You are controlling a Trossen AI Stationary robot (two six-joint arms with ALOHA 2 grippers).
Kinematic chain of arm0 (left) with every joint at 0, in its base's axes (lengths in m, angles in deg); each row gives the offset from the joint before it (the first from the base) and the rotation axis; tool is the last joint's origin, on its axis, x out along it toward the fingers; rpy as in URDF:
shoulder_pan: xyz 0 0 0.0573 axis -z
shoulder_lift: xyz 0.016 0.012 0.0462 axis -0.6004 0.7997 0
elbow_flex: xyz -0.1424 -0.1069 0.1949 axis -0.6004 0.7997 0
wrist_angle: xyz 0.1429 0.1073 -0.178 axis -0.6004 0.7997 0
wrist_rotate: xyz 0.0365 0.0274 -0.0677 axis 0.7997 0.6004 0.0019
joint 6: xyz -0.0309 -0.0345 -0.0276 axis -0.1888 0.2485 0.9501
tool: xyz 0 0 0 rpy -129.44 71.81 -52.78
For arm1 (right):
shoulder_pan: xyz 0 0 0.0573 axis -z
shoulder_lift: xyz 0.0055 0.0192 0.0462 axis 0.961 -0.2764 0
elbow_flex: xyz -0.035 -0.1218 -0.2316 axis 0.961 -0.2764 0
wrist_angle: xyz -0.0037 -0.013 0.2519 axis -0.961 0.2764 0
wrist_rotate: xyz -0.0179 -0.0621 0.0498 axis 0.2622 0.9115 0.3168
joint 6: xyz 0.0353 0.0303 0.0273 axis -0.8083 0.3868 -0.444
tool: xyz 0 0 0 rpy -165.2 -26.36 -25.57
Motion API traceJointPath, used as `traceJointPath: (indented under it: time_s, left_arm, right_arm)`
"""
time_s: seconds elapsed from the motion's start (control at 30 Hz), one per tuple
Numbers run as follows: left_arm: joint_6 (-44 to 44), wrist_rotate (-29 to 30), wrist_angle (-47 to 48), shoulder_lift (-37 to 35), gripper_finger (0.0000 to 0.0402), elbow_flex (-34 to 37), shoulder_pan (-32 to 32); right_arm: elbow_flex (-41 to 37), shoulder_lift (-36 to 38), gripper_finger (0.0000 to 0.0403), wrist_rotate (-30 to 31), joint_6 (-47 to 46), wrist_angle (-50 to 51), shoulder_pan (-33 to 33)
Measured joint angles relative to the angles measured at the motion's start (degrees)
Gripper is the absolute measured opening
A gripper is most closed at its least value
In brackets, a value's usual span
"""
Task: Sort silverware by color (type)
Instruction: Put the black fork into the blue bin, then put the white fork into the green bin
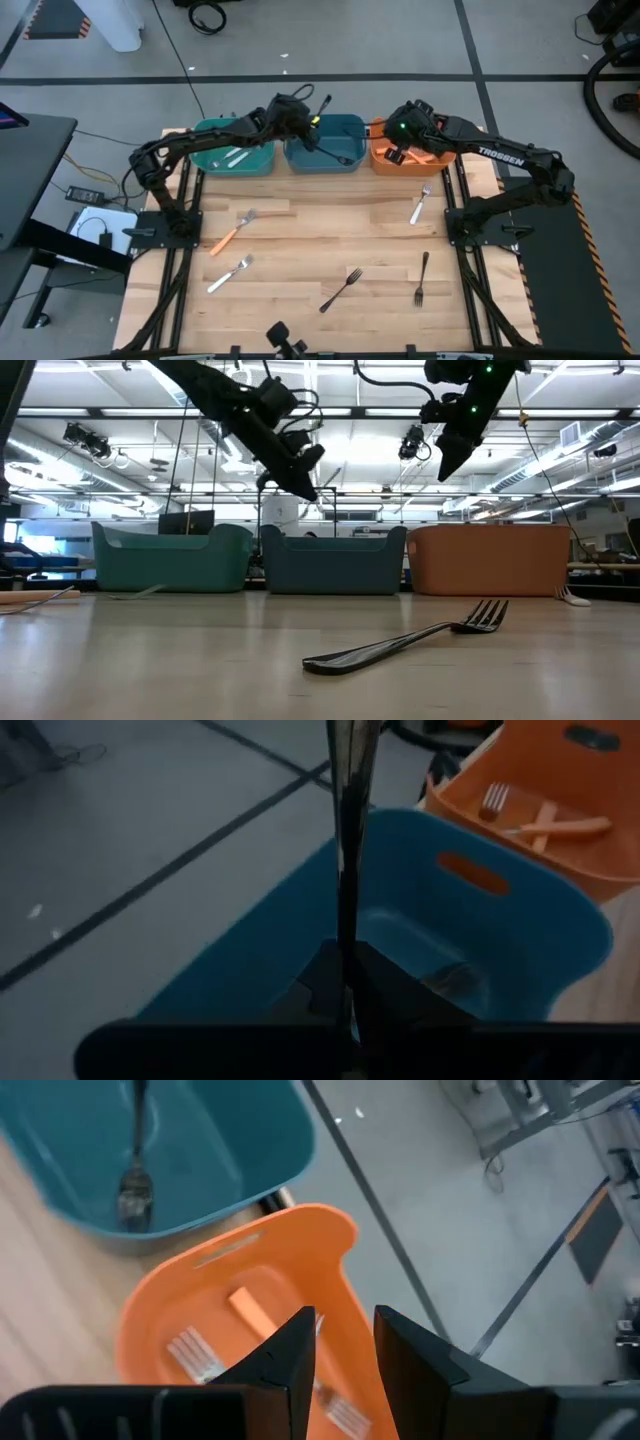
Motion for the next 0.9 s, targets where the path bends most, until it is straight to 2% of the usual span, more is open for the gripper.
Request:
traceJointPath:
  time_s: [0.37,0.57,0.77,0.9]
  left_arm:
    - [-2.9,-0.4,-2.2,7.6,0.0025,0.0,0.5]
    - [-2.5,-1.4,-2.4,8.1,0.0067,0.0,1.3]
    - [-2.1,-1.4,-3.4,8.1,0.0101,-0.2,2.2]
    - [0.4,-1.5,2.9,7.7,0.0103,-4.8,3.0]
  right_arm:
    - [0.0,0.0,0.0114,-0.3,4.5,-3.3,7.5]
    - [0.0,0.0,0.0114,-0.5,4.5,-5.4,10.7]
    - [0.0,0.0,0.0114,-3.8,4.5,-7.7,13.0]
    - [0.0,0.0,0.0114,-4.5,4.5,-7.8,13.6]
